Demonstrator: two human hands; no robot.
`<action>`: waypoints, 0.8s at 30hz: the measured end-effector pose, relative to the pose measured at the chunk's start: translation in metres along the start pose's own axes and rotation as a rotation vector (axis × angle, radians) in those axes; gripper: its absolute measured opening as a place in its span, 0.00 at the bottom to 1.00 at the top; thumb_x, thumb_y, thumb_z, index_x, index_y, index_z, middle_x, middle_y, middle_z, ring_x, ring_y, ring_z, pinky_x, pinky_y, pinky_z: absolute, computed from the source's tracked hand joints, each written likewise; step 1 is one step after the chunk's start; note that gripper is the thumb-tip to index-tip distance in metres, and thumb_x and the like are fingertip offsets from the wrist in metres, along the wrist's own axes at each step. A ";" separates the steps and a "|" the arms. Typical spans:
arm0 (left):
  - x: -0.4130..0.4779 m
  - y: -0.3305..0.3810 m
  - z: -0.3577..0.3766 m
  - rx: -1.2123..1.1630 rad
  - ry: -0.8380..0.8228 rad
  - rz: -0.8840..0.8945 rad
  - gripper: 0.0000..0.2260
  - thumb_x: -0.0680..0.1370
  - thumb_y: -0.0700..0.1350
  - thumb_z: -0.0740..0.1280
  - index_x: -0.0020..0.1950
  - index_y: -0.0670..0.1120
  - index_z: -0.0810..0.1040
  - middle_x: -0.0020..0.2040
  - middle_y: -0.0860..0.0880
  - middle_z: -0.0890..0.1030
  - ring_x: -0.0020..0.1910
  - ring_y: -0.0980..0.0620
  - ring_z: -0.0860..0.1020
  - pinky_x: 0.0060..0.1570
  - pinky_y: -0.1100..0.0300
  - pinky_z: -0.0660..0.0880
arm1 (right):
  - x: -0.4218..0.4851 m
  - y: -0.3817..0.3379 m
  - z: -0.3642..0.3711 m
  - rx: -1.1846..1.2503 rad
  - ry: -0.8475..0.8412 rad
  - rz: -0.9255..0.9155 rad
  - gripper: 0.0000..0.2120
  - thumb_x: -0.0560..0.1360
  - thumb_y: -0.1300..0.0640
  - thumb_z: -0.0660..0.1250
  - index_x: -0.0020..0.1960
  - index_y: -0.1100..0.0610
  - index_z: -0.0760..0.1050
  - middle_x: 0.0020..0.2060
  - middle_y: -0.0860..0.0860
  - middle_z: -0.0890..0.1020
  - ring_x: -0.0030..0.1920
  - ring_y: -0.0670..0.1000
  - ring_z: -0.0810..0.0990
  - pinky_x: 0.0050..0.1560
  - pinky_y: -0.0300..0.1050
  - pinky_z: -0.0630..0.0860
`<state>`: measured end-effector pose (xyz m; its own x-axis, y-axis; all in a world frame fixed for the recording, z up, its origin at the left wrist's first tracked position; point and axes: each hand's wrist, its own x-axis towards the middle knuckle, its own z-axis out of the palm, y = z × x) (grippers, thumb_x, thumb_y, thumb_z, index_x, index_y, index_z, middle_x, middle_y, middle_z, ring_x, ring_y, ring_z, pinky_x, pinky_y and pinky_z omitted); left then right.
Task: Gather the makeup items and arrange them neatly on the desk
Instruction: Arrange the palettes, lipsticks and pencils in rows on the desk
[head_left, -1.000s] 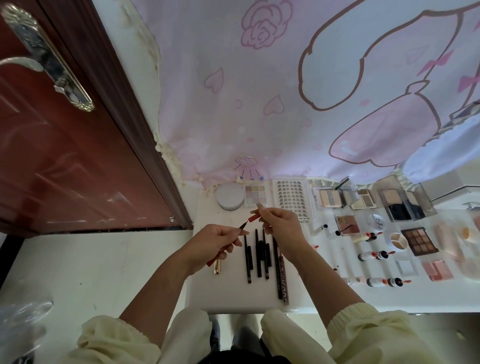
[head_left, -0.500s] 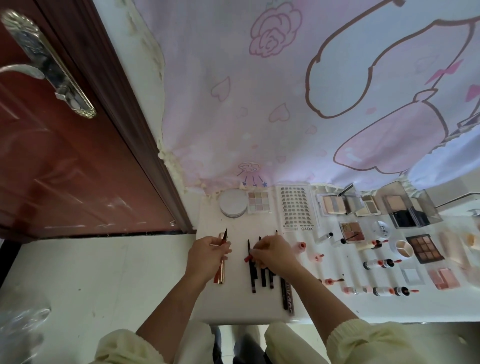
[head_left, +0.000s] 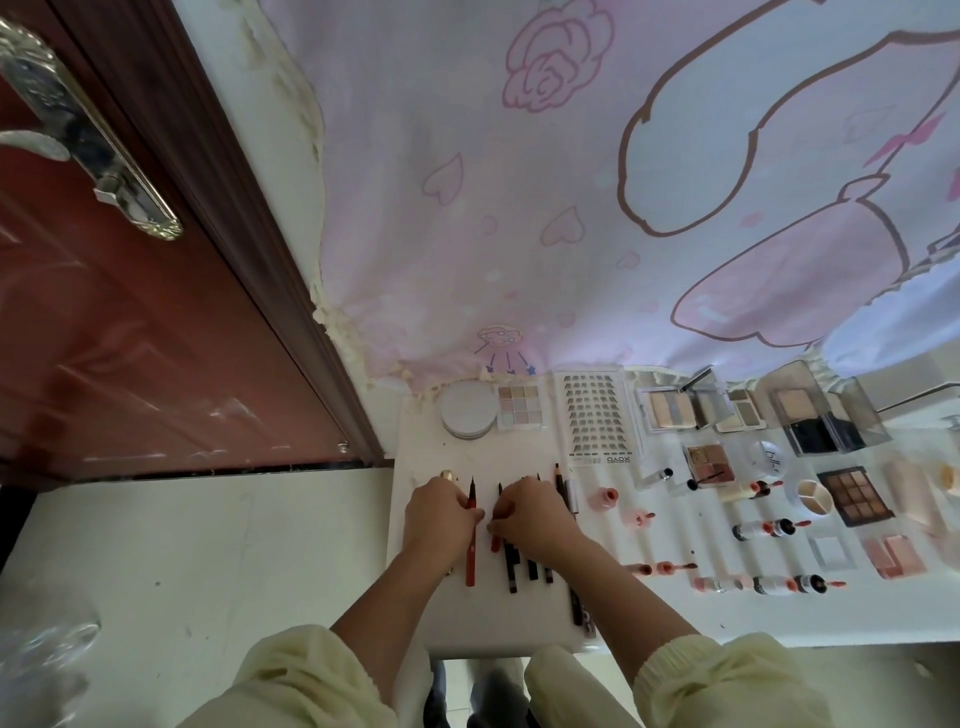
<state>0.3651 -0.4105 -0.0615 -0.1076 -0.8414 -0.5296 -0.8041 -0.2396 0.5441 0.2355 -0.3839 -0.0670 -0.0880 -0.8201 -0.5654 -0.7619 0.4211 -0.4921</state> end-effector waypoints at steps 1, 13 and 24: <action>0.001 0.000 0.001 0.008 0.000 -0.003 0.09 0.75 0.47 0.72 0.46 0.42 0.84 0.41 0.46 0.83 0.38 0.52 0.78 0.37 0.65 0.67 | 0.000 0.001 0.002 -0.009 0.025 -0.010 0.06 0.75 0.58 0.68 0.46 0.59 0.83 0.40 0.51 0.82 0.34 0.45 0.76 0.37 0.35 0.74; 0.012 0.008 0.014 0.173 0.002 0.024 0.08 0.76 0.45 0.71 0.48 0.41 0.80 0.47 0.45 0.82 0.46 0.49 0.80 0.42 0.61 0.74 | -0.013 0.010 0.016 0.050 0.135 -0.004 0.08 0.76 0.59 0.66 0.53 0.58 0.81 0.49 0.52 0.83 0.47 0.48 0.80 0.46 0.36 0.74; 0.011 0.008 0.017 0.215 0.009 0.049 0.03 0.75 0.41 0.70 0.46 0.41 0.80 0.49 0.44 0.80 0.45 0.49 0.80 0.40 0.62 0.73 | -0.017 0.012 0.021 0.131 0.161 0.008 0.08 0.76 0.60 0.67 0.54 0.58 0.81 0.49 0.53 0.83 0.48 0.50 0.81 0.49 0.39 0.77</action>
<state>0.3471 -0.4136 -0.0740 -0.1454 -0.8539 -0.4997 -0.9043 -0.0902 0.4173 0.2418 -0.3566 -0.0770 -0.2026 -0.8635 -0.4619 -0.6718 0.4657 -0.5760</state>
